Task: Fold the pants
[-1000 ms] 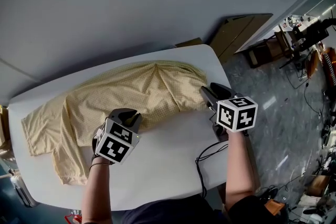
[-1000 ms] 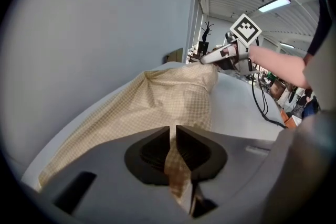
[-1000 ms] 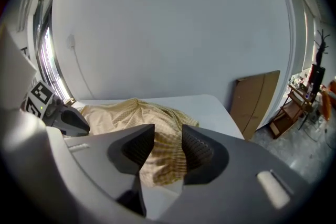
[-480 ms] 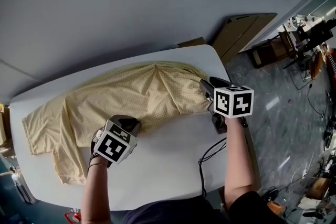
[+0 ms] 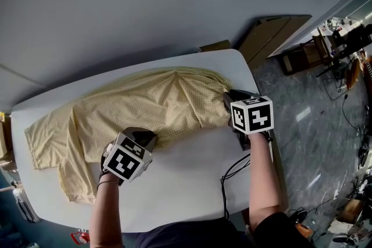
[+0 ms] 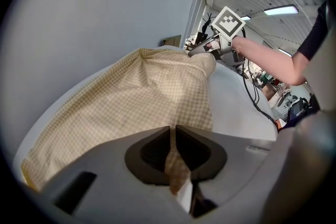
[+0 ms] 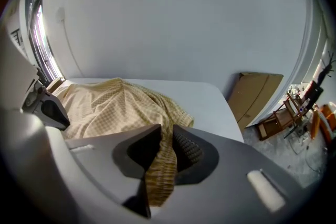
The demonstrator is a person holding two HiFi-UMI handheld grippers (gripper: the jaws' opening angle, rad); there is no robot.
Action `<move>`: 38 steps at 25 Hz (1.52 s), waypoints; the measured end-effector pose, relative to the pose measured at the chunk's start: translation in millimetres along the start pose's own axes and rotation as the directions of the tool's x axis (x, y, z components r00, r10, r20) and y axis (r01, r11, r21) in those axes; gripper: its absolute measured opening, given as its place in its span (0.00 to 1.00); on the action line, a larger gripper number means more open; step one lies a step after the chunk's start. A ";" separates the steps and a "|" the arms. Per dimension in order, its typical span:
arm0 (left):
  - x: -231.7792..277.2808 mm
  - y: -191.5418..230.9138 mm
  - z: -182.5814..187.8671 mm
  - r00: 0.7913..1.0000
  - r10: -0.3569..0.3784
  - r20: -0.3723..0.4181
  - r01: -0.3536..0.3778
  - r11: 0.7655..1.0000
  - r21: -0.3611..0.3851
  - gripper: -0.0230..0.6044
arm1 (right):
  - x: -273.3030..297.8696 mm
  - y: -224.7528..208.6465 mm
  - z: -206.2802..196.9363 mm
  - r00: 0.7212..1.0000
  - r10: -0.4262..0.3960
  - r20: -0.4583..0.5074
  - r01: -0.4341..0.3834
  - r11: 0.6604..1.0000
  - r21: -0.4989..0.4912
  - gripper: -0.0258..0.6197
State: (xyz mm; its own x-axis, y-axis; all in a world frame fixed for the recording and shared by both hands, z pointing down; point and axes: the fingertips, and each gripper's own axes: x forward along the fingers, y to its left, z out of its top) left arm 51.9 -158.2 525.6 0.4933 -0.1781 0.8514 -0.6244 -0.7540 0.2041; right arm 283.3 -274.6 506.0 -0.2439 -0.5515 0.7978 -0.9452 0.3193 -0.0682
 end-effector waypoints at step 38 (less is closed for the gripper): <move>-151.1 36.7 -62.5 0.897 0.376 0.232 -0.317 0.913 -0.256 0.03 | -87.1 142.0 56.9 0.937 0.201 0.287 -0.169 0.977 -0.133 0.04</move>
State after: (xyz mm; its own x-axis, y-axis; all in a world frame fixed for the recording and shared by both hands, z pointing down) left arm -83.3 -119.5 434.6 0.3478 -0.5900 0.7286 -0.8817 -0.4701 0.0402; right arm 158.0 -225.1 392.8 -0.4806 -0.6738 0.5613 -0.8532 0.5073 -0.1216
